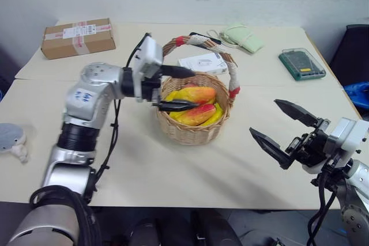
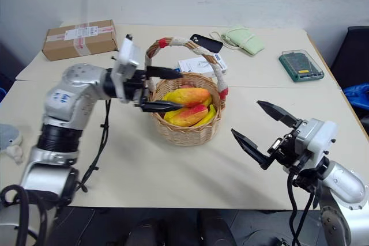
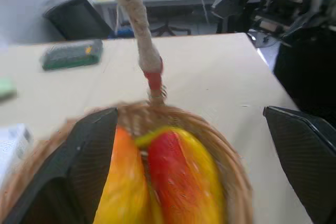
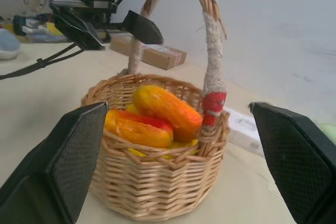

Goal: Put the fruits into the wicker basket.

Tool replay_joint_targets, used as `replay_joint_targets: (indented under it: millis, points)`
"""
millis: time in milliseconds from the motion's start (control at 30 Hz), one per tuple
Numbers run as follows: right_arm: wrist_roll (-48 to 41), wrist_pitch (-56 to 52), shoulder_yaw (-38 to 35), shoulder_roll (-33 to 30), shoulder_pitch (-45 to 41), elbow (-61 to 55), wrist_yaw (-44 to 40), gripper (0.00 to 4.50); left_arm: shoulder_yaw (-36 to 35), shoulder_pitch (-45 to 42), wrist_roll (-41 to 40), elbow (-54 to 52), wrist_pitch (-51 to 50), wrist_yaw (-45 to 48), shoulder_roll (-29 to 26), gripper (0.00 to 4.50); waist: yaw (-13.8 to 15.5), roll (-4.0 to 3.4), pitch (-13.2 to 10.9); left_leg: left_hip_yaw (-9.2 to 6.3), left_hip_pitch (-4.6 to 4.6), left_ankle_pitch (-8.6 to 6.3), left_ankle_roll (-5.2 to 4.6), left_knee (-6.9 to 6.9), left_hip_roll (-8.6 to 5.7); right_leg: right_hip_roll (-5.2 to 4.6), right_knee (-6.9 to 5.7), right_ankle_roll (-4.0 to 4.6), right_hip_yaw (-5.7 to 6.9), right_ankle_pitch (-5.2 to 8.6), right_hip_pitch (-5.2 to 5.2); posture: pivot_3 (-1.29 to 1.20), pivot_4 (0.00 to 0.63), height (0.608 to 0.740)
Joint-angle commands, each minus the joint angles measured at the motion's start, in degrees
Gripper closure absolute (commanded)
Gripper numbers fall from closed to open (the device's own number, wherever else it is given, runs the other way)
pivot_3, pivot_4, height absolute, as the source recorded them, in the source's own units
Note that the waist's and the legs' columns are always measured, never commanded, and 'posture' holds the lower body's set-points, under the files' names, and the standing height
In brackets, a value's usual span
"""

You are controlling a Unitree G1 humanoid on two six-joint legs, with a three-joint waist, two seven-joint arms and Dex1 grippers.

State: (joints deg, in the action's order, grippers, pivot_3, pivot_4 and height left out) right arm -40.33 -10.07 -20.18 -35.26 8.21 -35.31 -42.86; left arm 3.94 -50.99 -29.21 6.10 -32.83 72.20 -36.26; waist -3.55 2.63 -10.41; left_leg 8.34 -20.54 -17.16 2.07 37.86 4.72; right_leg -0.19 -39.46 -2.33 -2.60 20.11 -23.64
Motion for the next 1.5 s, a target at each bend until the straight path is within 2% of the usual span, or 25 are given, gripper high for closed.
replay_joint_targets:
  millis: [33, 100, 233, 433, 567, 667, 733, 767, 1033, 1100, 1233, 1333, 1433, 1500]
  points:
    - [-3.0, -2.18, -3.01, -3.32, -1.16, 3.18, -3.19, 0.0, -5.86, 2.45, -7.83, -6.12, -4.74, 7.04, -5.88, 0.04, -0.07, -0.01, -0.01, 0.0, 0.0, 0.0, 0.0, 0.0, 0.01, 0.0, 0.0, 0.01, 0.0, 0.01, 0.0, 0.0, 0.15, 0.74]
    - [-4.76, -8.81, -0.58, -8.77, -3.98, 4.77, -5.27, 0.0, -11.34, 5.44, -9.0, -5.33, -5.42, 5.68, -9.62, 0.04, 0.12, -0.05, -0.04, -0.02, 0.01, 0.0, 0.0, -0.02, -0.01, -0.03, 0.04, 0.02, 0.02, 0.02, 0.02, 0.0, 0.15, 0.74]
    - [-5.51, -12.12, 4.14, -9.18, -17.19, 11.49, -5.52, 0.0, -19.6, 12.28, -9.49, -2.42, -7.83, 3.09, -16.47, 0.04, -0.5, -0.1, -0.11, 0.03, 0.11, -0.01, -0.04, 0.01, -0.01, -0.09, 0.01, 0.02, 0.01, 0.02, 0.05, 0.0, 0.15, 0.74]
    - [6.0, -6.43, 14.4, -7.95, -32.86, 29.17, -14.26, 0.0, -27.4, 26.13, -10.68, -7.91, -5.13, 0.67, -16.45, 0.04, -0.51, -0.11, -0.15, 0.01, 0.0, -0.05, -0.09, -0.2, -0.04, -0.16, 0.25, 0.06, 0.08, 0.04, -0.01, 0.0, 0.15, 0.74]
    - [7.82, -4.92, 16.68, -4.45, -42.01, 39.84, -18.24, 0.0, -29.21, 28.55, -14.7, -13.72, -5.13, -1.0, -14.01, 0.04, -0.09, -0.11, -0.2, -0.04, -0.38, -0.13, -0.22, -0.01, -0.05, -0.26, 0.32, 0.04, 0.2, 0.03, -0.2, 0.0, 0.15, 0.74]
    - [7.24, -5.64, 18.3, -2.69, -45.22, 43.35, -23.52, 0.58, -29.05, 29.48, -16.71, -16.65, -6.33, -2.54, -13.19, 0.0, 0.14, -0.12, -0.2, -0.08, -0.54, -0.15, -0.24, 0.06, -0.04, -0.26, 0.32, 0.0, 0.25, 0.01, -0.3, 0.0, 0.15, 0.74]
    - [5.78, -6.38, 18.2, -0.83, -46.57, 43.13, -25.15, 1.11, -28.74, 29.97, -17.48, -17.76, -6.63, -3.42, -13.02, 0.0, 0.15, -0.14, -0.21, -0.09, -0.55, -0.15, -0.24, 0.05, -0.04, -0.26, 0.33, 0.0, 0.26, 0.01, -0.3, 0.0, 0.15, 0.74]
    - [5.23, -6.71, 18.03, -0.02, -46.97, 42.76, -25.6, 1.57, -28.58, 30.21, -17.81, -18.06, -6.71, -3.74, -13.04, 0.0, 0.14, -0.16, -0.23, -0.08, -0.54, -0.15, -0.24, 0.05, -0.04, -0.26, 0.33, 0.0, 0.26, 0.01, -0.3, 0.0, 0.15, 0.74]
    - [5.34, -6.29, 16.46, 0.18, -43.59, 37.93, -26.87, 4.23, -25.81, 30.32, -18.35, -17.82, -5.97, -3.96, -12.87, 0.0, 0.02, -0.25, -0.28, -0.09, -0.54, -0.15, -0.23, 0.07, -0.04, -0.26, 0.3, 0.0, 0.27, 0.0, -0.3, 0.0, 0.15, 0.74]
    - [4.76, -7.43, 15.41, -0.58, -41.3, 34.23, -25.68, 4.32, -24.59, 29.49, -18.18, -17.18, -5.56, -3.92, -12.54, 0.0, 0.1, -0.26, -0.28, -0.1, -0.56, -0.16, -0.22, 0.06, -0.04, -0.26, 0.32, 0.0, 0.28, 0.0, -0.29, 0.0, 0.15, 0.74]
    - [2.76, -8.37, 8.12, -1.67, -34.67, 24.65, -18.95, 4.32, -21.02, 26.96, -17.26, -15.21, -4.51, -2.99, -11.06, 0.0, 0.44, -0.3, -0.31, -0.13, -0.62, -0.16, -0.22, 0.06, -0.05, -0.27, 0.35, 0.0, 0.31, 0.0, -0.3, 0.0, 0.15, 0.74]
    - [-0.42, -11.0, 0.11, -1.86, -27.71, 14.94, -11.14, 4.32, -19.15, 23.6, -17.55, -11.24, -4.84, -2.39, -9.68, 0.0, 0.66, -0.35, -0.34, -0.21, -0.68, -0.16, -0.22, 0.07, -0.08, -0.29, 0.38, -0.01, 0.38, 0.0, -0.29, 0.0, 0.15, 0.74]
    - [-2.05, -11.54, -13.15, -0.53, -16.11, 6.62, -3.66, 4.32, -17.78, 18.46, -18.01, -6.99, -5.27, -2.83, -7.44, 0.0, 1.03, -0.37, -0.35, -0.27, -0.69, -0.16, -0.22, 0.06, -0.08, -0.27, 0.4, -0.01, 0.42, 0.0, -0.28, 0.0, 0.15, 0.74]
    - [-3.2, -11.66, -18.91, -0.11, -11.27, 4.59, -0.48, 4.32, -16.33, 16.73, -16.77, -5.21, -4.26, -1.81, -6.72, 0.0, 1.51, -0.38, -0.35, -0.31, -0.69, -0.18, -0.18, 0.03, -0.08, -0.23, 0.48, -0.01, 0.45, 0.0, -0.24, 0.0, 0.15, 0.74]
